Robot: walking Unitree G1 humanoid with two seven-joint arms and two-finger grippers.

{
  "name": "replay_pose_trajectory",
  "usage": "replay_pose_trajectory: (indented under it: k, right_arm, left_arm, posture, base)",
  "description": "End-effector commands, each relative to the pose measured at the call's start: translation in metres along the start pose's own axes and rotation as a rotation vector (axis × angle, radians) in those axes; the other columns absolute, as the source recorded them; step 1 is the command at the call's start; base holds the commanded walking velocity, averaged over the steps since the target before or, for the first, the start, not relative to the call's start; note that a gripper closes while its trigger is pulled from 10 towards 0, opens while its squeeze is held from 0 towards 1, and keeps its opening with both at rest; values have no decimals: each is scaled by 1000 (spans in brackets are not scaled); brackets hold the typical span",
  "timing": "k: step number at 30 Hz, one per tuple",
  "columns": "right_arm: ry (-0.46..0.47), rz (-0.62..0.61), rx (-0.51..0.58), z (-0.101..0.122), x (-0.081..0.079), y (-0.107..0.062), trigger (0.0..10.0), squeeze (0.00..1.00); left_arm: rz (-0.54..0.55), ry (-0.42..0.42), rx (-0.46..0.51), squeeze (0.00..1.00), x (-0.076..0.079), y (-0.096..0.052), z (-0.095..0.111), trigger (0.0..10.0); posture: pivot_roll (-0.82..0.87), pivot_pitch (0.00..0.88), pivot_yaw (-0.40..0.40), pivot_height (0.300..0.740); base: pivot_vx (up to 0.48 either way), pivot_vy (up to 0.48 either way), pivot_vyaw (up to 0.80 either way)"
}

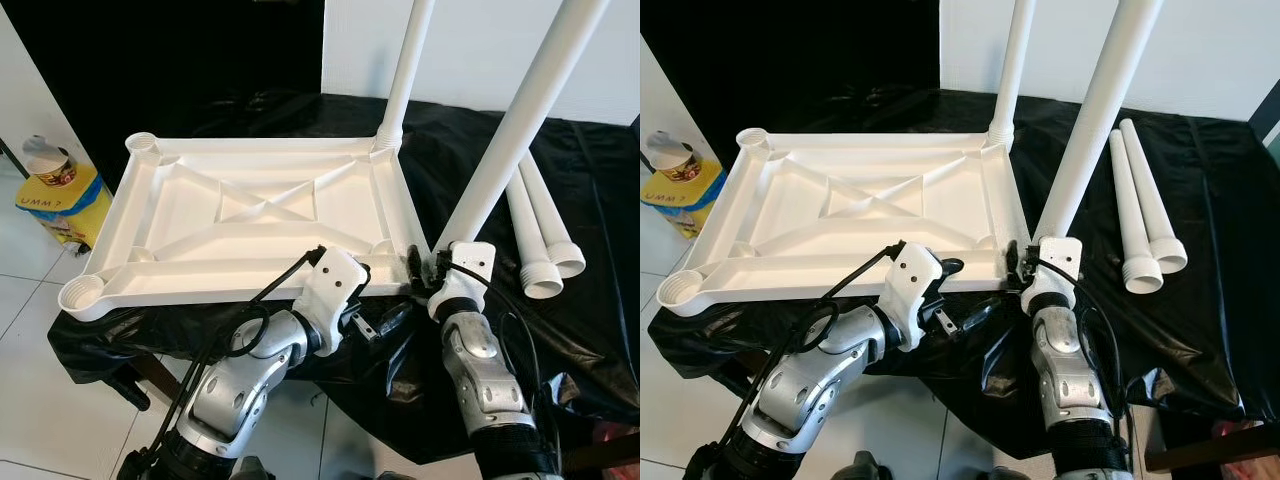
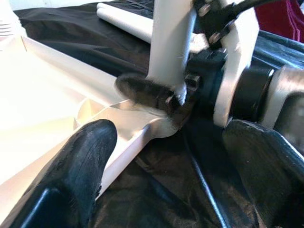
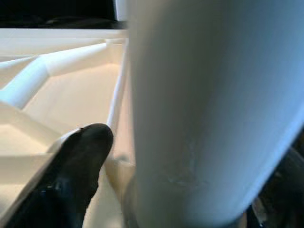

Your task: Building children table

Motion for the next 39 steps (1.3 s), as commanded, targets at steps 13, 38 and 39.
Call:
replay_pose_trajectory:
  k: [13,38,39]
  right_arm:
    - [-48,383,151,18,5,1,10000,0]
    - [-71,498,109,-8,-1,4,10000,0]
    - [-71,498,109,-8,-1,4,10000,0]
  left_arm:
    - [-18,2,-29,0,6,-4,-6,10000]
    - [-49,8,-29,0,7,3,-4,10000]
    - [-49,8,-29,0,7,3,-4,10000]
  posture:
    - [78,115,-42,740]
    - [46,96,-13,740]
    - [46,96,-13,740]
  base:
    - [0,0,0]
    - [0,0,0]
    - [0,0,0]
Point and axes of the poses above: a point about 5 cm out from each wrist's last joint towards the gripper, its own y axis pointing out of the wrist towards the gripper, its own z axis along the axis of the wrist's last joint, x = y × z, the point moved 6 cm from there along y, pointing out of the wrist towards the gripper, and after that the axes turned 13 degrees about -y, right-handed, at the moved point
